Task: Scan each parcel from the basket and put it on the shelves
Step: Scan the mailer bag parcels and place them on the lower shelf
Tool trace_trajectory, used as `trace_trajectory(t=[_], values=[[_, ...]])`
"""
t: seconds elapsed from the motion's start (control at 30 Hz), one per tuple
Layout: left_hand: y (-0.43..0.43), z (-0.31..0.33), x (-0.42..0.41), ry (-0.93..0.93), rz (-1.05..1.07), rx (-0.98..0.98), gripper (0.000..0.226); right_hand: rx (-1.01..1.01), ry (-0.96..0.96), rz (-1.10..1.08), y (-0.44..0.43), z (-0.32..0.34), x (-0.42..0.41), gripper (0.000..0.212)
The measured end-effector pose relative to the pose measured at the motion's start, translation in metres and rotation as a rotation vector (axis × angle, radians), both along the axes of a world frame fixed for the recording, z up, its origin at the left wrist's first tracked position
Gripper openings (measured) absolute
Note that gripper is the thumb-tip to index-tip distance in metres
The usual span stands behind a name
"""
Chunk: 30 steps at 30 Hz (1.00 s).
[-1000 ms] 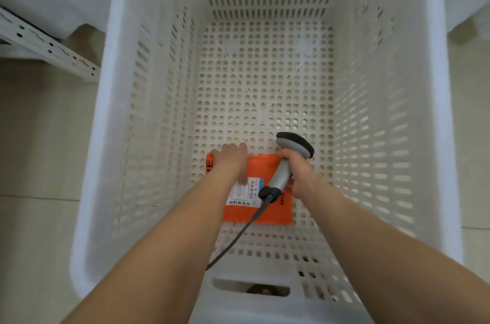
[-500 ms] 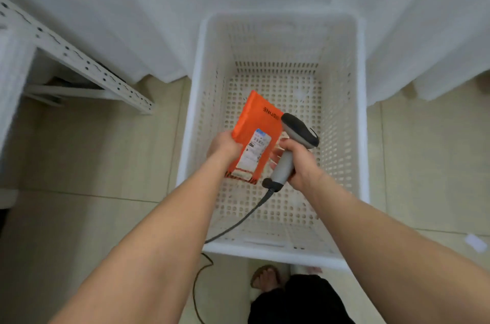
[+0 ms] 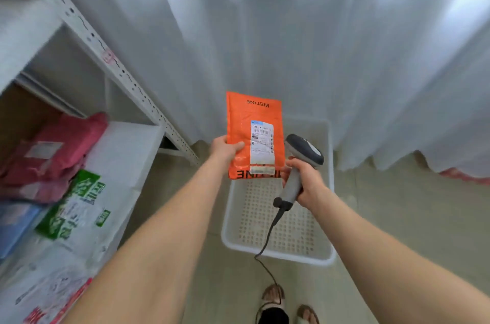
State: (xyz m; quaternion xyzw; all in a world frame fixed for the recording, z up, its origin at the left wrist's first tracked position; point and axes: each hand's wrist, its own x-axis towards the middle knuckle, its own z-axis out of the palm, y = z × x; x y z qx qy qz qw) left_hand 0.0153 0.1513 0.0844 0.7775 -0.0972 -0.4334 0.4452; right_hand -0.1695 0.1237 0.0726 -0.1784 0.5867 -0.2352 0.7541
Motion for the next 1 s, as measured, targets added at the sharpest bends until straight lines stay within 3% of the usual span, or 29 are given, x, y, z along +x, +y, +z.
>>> trace_trajectory(t=[0.37,0.67,0.77,1.0], values=[[0.107,0.159,-0.042,-0.039,-0.001,-0.135,0.032,-0.157,-0.096,0.022,0.072,0.151,-0.028,0.019],[0.216,0.220,-0.096,0.186,-0.109,-0.160,0.038,-0.232,-0.071,0.012,0.160,0.209,-0.079,0.038],[0.238,0.226,-0.106,0.134,-0.103,-0.152,0.036,-0.269,-0.025,0.021,0.179,0.222,-0.082,0.040],[0.268,0.221,-0.101,-0.126,0.164,-0.152,0.036,-0.421,0.034,0.246,0.214,0.237,-0.078,0.013]])
